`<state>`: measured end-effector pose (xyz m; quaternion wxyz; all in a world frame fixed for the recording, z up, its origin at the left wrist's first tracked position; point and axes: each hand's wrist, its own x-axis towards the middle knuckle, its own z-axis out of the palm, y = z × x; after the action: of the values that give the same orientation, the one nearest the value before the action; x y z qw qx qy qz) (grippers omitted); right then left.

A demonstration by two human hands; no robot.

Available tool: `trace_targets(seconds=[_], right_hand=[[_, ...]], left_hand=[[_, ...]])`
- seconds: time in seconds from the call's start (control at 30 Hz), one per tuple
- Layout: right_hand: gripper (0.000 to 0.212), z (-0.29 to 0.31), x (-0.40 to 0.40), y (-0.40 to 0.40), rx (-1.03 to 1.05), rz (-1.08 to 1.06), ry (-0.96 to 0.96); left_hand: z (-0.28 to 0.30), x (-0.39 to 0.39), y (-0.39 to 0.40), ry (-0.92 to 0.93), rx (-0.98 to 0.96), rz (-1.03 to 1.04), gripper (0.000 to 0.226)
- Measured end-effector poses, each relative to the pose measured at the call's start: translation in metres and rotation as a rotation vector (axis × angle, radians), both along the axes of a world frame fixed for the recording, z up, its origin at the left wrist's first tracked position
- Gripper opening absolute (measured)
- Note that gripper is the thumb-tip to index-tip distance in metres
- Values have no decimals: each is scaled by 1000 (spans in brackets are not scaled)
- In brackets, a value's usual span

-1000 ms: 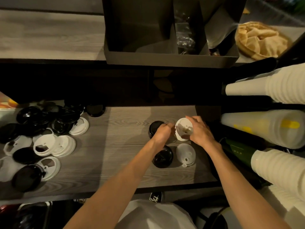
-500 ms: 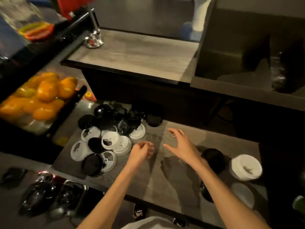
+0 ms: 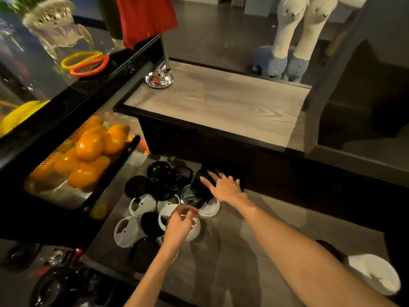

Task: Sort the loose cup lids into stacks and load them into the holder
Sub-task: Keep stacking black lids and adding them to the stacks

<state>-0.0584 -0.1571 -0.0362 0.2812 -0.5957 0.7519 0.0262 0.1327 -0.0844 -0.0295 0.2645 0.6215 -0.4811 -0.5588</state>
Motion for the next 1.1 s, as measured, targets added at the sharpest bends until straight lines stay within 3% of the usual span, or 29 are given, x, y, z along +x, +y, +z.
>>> trace_targets(seconds=[0.2,0.43,0.73,0.87,1.0,1.1], right_hand=[[82,-18,-9,36,-35,-5,-2],[91,-36,-24,94,-99,4,66],[84,-16,-26,151,43,-81,109],[70,-8,-32,144,-225,-180,196],[118,-29,-45,116,-129,-141,47],[118,-50,-48,113,-156,-47,73]], left_hand=[[-5,4,-15,-49,-91,-61,13],[-23,-9,-35,-306,-451,-230,15],[-32,-24,-32,-423,-520,-299,22],[-31,-28,-19,-376,-556,-272,25],[-33,-28,-9,-376,-574,-268,27],[-33,-28,-3,-357,-616,-246,24]])
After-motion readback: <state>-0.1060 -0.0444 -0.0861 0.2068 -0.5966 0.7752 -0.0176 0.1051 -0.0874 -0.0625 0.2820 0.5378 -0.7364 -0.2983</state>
